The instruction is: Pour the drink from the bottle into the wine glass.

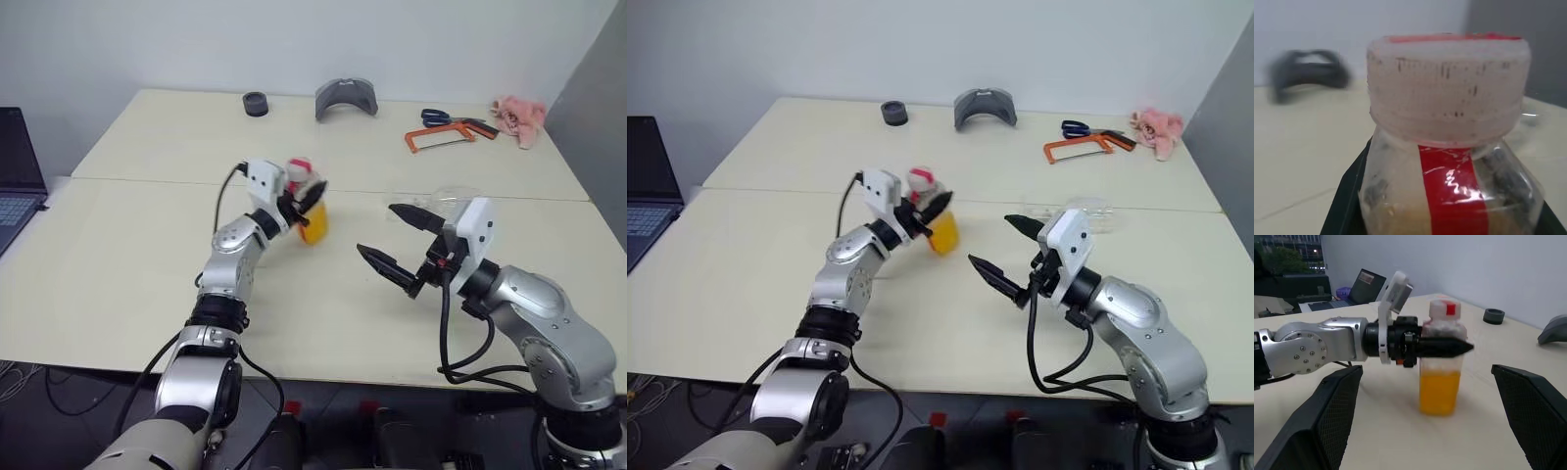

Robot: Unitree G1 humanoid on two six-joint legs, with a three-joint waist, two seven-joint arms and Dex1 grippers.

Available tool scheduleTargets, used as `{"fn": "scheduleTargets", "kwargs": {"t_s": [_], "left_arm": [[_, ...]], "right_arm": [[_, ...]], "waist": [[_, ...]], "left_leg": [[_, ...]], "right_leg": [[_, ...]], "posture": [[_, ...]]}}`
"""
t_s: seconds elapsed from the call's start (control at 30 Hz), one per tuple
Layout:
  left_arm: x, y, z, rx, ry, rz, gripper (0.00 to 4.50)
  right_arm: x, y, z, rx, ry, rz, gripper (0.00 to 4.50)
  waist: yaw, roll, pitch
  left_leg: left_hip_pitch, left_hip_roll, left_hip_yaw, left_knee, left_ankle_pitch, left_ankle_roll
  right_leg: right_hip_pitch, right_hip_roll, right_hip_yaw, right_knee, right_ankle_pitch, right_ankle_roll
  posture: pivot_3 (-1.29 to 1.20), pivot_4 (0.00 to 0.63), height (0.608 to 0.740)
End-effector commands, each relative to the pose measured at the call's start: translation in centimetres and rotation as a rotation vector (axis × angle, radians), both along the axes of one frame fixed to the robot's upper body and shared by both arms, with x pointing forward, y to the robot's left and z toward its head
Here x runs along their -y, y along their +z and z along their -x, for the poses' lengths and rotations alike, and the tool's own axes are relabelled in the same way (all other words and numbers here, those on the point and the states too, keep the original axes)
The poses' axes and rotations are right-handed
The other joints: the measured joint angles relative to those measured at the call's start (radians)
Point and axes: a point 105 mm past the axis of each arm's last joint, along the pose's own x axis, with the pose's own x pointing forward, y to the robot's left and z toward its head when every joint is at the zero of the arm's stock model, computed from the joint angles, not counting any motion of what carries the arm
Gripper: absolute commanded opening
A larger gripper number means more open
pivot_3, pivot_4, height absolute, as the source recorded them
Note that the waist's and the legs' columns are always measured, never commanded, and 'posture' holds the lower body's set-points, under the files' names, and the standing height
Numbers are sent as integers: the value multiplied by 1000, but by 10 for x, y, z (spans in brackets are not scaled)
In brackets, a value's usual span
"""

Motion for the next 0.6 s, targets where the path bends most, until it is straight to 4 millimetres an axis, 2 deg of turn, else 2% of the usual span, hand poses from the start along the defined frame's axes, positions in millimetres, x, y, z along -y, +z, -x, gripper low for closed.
{"fn": "scheduleTargets", "kwargs": {"t_s": [0.03, 0.13, 0.23, 0.4, 0.6], "left_arm": [[27, 17, 33, 51, -296, -28, 1786], [42, 14, 47, 85, -444, -115, 1786], [51, 11, 52, 116, -515, -170, 1786], [57, 8, 53, 132, -541, -184, 1786], [57, 5, 54, 136, -546, -193, 1785]], "right_arm": [[1, 13, 14, 34, 14, 9, 4500], [-2, 13, 15, 10, 6, 7, 4500], [-1, 9, 5, -23, -80, 14, 4500], [-9, 15, -6, -26, -109, -21, 4500], [-8, 17, -19, -29, -159, -47, 4500]], "waist": [[-3, 0, 0], [-5, 0, 0], [-5, 0, 0], [-4, 0, 0], [-1, 0, 0]], "left_leg": [[0, 0, 0, 0, 0, 0], [2, 0, 2, 0, -2, 3], [3, 0, 2, 1, -2, 4], [3, 0, 2, 2, -2, 4], [2, 0, 2, 2, -2, 4]], "right_leg": [[0, 0, 0, 0, 0, 0], [0, 2, 1, 2, 0, 0], [0, 3, 2, 4, 0, 0], [0, 3, 2, 6, 0, 0], [-1, 2, 3, 6, 0, 0]], "posture": [[0, 150, 740], [0, 150, 740], [0, 150, 740], [0, 150, 740], [0, 150, 740]]}}
